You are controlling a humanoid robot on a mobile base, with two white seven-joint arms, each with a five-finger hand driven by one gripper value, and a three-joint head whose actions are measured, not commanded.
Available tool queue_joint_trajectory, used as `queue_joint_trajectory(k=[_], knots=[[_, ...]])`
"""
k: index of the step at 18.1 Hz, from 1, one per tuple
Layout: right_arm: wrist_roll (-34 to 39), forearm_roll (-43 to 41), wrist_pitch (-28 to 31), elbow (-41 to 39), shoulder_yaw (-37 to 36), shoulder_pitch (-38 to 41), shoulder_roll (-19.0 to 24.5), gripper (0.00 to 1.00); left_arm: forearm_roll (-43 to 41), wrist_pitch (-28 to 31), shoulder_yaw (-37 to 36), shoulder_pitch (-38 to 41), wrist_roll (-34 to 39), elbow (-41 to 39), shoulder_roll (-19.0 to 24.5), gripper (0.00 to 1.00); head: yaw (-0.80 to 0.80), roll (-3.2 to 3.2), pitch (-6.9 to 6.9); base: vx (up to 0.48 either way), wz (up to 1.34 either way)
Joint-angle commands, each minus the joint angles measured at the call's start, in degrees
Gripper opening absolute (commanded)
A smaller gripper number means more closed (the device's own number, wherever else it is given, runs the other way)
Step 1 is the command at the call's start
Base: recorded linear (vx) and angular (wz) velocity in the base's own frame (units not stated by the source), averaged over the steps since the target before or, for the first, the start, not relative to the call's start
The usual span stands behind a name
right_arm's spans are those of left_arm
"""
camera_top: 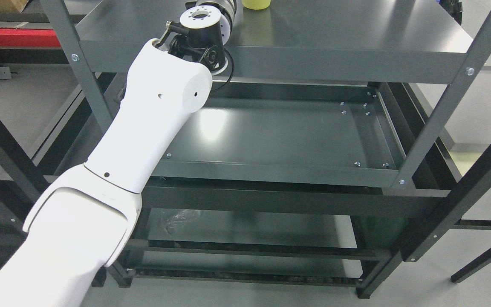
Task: Place yellow IKEA cup on middle right shelf
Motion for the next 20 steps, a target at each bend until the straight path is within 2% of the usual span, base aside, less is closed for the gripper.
queue_joint_trajectory(k=[1,4,9,16,20], knots=[[-12.3,-1.4,0.0,0.0,1.0,0.6,-1.0,0.99,-2.0,1.6,1.0,-0.1,0.4,-3.4,1.0,0.99,0.00,0.00,0.00,-0.070,0.00],[-12.3,-1.4,0.0,0.0,1.0,0.6,-1.0,0.99,-4.3,4.4,2.7,-0.1,1.2,-4.1,1.0,0.99,0.00,0.00,0.00,-0.085,0.00],[-12.3,-1.4,0.0,0.0,1.0,0.6,-1.0,0.99,-8.2,5.7,4.8,0.0,1.2,-5.7,1.0,0.99,0.00,0.00,0.00,-0.056,0.01],[-12.3,-1.4,0.0,0.0,1.0,0.6,-1.0,1.00,-8.3,9.2,5.8,0.4,1.4,-11.2,1.0,0.99,0.00,0.00,0.00,-0.020,0.02],[-12.3,-1.4,0.0,0.0,1.0,0.6,-1.0,0.99,-8.4,9.7,6.6,0.6,1.3,-11.5,1.0,0.99,0.00,0.00,0.00,-0.042,0.00]])
